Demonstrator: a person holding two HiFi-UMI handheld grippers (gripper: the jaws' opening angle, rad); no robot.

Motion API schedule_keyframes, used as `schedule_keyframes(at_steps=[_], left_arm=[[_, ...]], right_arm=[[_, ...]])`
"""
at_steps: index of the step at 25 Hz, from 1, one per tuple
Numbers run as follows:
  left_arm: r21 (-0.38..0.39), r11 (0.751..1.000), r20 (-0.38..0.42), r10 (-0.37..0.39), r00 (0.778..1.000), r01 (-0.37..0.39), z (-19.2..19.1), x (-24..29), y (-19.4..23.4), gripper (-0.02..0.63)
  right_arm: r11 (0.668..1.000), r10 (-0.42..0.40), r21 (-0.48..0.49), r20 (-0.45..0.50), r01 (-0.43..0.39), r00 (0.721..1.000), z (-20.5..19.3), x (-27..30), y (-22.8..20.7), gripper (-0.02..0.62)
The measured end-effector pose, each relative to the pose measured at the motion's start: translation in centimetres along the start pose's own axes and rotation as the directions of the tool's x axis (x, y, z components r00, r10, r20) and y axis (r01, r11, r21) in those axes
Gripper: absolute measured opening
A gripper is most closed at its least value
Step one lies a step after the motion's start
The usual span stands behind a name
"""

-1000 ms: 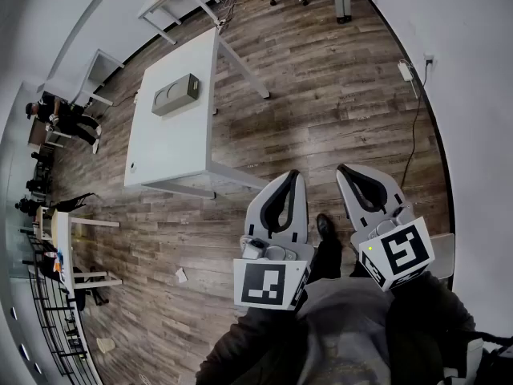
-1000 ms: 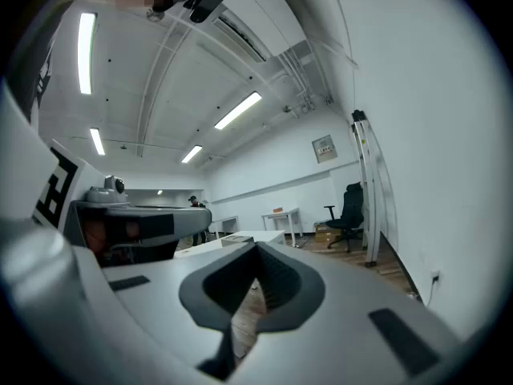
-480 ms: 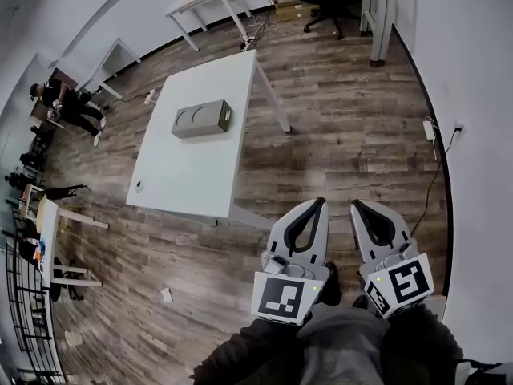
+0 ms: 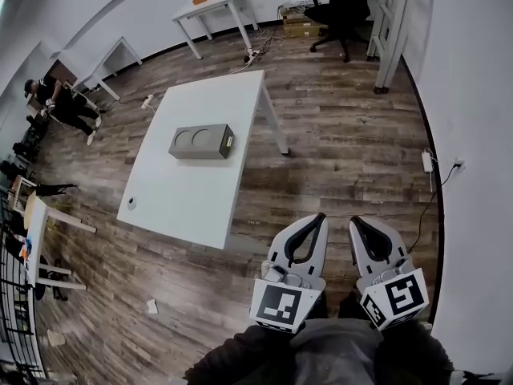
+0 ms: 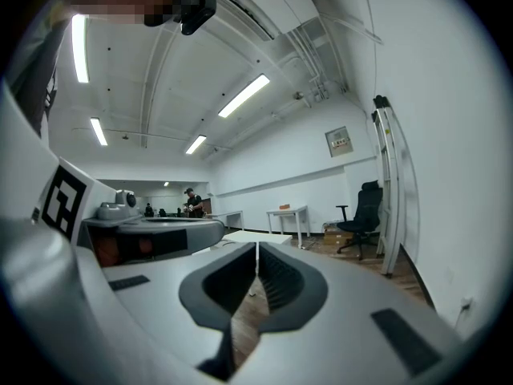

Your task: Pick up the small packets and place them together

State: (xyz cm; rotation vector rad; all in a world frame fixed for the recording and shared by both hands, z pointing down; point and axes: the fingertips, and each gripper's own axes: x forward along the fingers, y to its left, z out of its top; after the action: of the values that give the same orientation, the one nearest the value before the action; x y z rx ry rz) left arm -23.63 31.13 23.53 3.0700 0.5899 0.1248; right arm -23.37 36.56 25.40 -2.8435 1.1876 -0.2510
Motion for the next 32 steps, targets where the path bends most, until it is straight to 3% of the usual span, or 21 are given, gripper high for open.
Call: schedule_keyframes(at_steps=[6,12,17,24,32], left_arm=[[0.010,1.000,-0.061,0.020,0.998,-0.019,-2.2,5.0,-0.8,0.003],[0.005,0.994,-0.116,0.109,0.987,-0.109,-3.5,12.0,-0.3,0.003],[0.004,0.987,-0.117,0.162,0.980,-0.163,-2.6,17.3,-0.5,0.003],[-0.004,0.963,-0.144,0.266,0.953,-0.269,-3.1,20.1,0.8,0.003],[-0.020,0.909,-0.150,0.408,0.900,-0.416,-3.4,19.0,5.8,0.003]], right_arm=[[0.999,0.037,0.032,0.018,-0.037,0.999,-0.6,1.6,-4.9,0.002],[0.993,0.108,0.041,0.008,-0.109,0.994,-0.5,5.3,-12.2,0.002],[0.981,0.187,0.055,-0.018,-0.185,0.982,0.0,8.0,-16.4,0.002],[0.954,0.294,0.072,-0.045,-0.291,0.955,-0.3,10.8,-18.8,0.002],[0.906,0.423,0.069,-0.074,-0.419,0.903,-0.6,15.6,-16.4,0.002]])
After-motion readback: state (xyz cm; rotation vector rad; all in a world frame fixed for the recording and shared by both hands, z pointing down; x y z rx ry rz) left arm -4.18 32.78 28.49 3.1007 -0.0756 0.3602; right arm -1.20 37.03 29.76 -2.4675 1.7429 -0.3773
